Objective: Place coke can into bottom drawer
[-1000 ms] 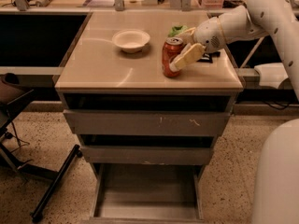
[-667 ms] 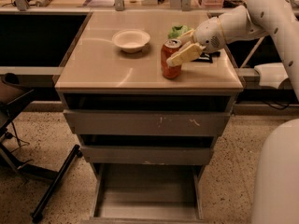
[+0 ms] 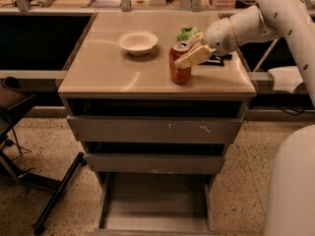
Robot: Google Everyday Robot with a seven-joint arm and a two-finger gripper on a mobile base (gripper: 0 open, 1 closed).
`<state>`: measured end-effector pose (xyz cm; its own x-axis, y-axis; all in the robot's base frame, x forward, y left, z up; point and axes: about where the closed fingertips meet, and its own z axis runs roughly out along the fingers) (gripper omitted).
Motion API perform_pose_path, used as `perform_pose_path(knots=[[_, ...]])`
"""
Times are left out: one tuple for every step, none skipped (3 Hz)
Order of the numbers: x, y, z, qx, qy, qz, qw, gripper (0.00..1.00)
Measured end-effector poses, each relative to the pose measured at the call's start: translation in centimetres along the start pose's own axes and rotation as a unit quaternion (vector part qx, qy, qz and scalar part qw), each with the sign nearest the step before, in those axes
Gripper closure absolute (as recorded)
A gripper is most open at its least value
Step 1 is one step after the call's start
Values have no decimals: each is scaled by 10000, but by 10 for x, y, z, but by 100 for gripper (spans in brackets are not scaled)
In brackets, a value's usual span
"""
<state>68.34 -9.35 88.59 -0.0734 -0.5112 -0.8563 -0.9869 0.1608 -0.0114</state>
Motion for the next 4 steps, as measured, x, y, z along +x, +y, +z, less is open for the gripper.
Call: perform_pose_path(knots=[[-10, 23, -14, 20, 53, -38, 10000, 100], [-44, 72, -60, 469, -84, -169, 9987, 100], [-81, 133, -96, 990, -410, -201, 9940, 100], [-67, 183, -111, 1365, -470, -112, 9895, 100]])
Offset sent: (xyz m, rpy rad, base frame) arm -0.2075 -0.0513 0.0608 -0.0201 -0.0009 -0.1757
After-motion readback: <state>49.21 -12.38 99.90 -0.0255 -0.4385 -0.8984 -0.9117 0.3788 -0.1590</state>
